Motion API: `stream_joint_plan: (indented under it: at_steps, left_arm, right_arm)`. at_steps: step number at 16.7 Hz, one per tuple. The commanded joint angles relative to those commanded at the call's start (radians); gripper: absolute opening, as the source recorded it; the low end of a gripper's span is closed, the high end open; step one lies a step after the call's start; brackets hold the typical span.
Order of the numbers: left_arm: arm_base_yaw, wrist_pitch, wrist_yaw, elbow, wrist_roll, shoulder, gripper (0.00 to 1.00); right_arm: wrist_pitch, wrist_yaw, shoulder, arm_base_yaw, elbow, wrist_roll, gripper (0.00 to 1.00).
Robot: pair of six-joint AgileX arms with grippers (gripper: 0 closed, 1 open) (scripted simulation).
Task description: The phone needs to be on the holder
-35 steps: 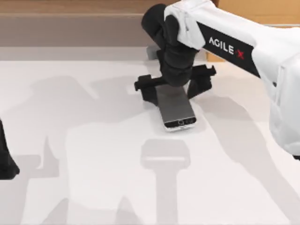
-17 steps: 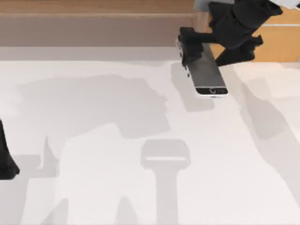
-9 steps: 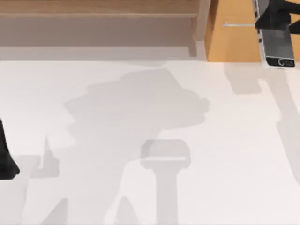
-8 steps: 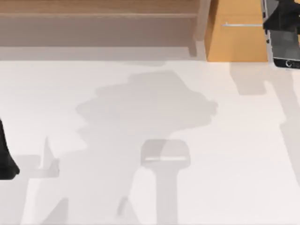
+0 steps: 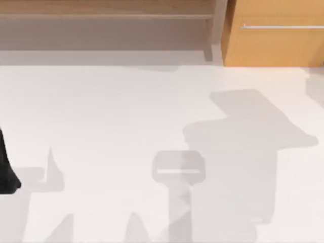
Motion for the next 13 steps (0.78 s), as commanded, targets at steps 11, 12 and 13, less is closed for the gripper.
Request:
stream_joint_plan:
  at_steps: [11, 12, 13]
  left_arm:
    - [0.000, 0.000, 0.000, 0.000, 0.000, 0.000, 1.00]
    - [0.000, 0.000, 0.000, 0.000, 0.000, 0.000, 1.00]
    - [0.000, 0.000, 0.000, 0.000, 0.000, 0.000, 1.00]
  right_arm:
    - [0.623, -0.136, -0.229, -0.586, -0.568, -0.168, 0.00]
    - [0.649, -0.153, -0.240, -0.609, -0.597, -0.178, 0.00]
    - [0.664, -0.163, -0.246, -0.619, -0.612, -0.183, 0.00]
